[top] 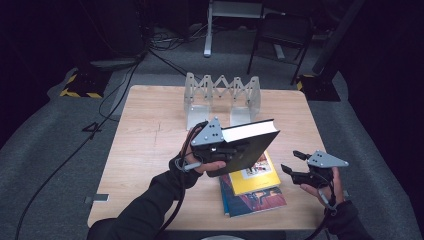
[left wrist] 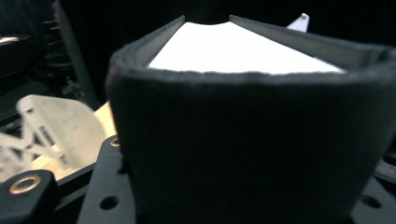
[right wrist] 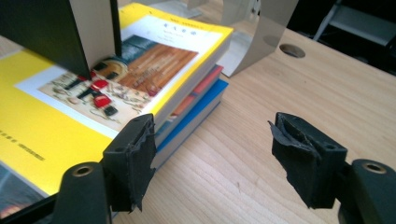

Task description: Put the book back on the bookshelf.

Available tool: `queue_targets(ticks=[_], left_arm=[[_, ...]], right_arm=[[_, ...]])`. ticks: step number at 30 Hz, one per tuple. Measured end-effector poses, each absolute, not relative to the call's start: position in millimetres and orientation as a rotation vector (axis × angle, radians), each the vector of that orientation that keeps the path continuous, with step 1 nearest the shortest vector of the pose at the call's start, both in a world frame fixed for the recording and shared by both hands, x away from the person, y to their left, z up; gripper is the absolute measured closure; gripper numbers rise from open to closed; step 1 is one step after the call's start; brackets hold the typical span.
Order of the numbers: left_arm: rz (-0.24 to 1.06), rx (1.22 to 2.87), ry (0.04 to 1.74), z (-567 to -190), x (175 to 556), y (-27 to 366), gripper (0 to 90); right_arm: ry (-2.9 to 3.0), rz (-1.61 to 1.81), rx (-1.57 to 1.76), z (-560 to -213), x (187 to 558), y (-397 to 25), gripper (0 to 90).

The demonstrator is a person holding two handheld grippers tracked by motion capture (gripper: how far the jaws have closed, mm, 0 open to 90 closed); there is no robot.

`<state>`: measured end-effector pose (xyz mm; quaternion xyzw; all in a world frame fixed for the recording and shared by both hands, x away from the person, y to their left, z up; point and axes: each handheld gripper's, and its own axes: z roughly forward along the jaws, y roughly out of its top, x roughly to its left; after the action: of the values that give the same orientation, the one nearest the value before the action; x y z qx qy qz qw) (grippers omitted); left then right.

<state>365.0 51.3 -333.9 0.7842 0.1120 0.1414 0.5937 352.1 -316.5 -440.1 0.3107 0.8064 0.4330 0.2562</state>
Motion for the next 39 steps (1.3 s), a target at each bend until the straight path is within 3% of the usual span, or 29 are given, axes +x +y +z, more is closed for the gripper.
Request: queue_targets(ticks=[25,33,39], left_arm=[[0.509,1.747,0.489,-325.6,392.4,107.9,51.9],[0.608,1.749,0.607,-329.7,412.5,118.0,52.0],[0.603,1.73,0.683,-335.0,433.9,126.4,52.0]], right_arm=[[2.217,1.141,0.91,-449.4,359.4,-317.8,30.1],[2.226,1.119,0.923,-452.0,361.0,-319.4,30.1],[2.227,1.113,0.932,-453.3,361.6,-319.8,30.1]])
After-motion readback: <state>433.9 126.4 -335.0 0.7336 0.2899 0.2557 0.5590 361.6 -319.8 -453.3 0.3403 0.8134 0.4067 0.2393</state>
